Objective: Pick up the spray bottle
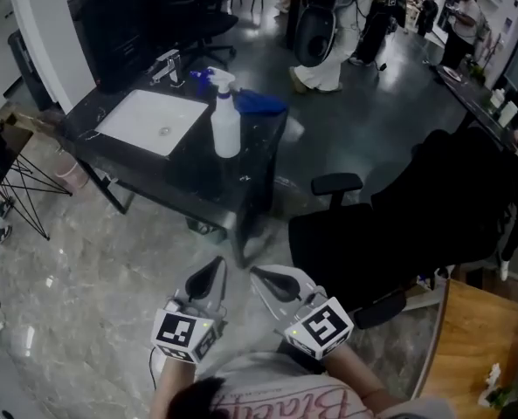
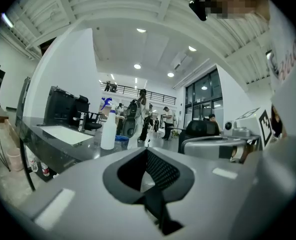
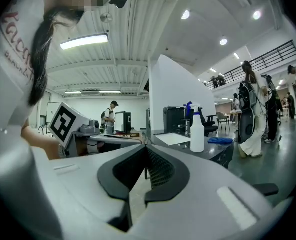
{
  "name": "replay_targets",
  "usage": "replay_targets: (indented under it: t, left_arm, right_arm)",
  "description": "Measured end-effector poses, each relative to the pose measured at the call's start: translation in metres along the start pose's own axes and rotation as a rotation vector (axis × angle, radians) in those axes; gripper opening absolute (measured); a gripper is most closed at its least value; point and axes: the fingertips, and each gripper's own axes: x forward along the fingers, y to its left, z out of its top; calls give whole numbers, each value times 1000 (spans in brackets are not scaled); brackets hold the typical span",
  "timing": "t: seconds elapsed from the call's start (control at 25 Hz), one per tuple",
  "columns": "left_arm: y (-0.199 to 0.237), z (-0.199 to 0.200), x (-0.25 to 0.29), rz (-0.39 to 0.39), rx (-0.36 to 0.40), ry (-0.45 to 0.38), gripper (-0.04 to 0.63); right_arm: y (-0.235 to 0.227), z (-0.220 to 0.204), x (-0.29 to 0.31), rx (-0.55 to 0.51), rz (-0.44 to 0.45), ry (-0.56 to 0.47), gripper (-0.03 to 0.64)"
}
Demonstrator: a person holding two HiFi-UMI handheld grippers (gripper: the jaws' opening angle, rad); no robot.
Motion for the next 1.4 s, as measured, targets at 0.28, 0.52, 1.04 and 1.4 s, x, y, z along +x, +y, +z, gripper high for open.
replay_targets:
  t: [0.28,0.52,1.04,1.4]
  left_arm:
    - [33,23,64,2,54,-14,0]
    - [72,30,130,34,72,-3,93]
    - [158,22,253,199,98,-27,439]
    - [193,-1,324,236,107,48,509]
  right_arm:
    - [-71,8,43,51,13,10,2]
    - [-118,23,93,18,110,34,2]
    - [-190,39,137,8,207,12,2]
    - [-218,34,140,12,150,28,2]
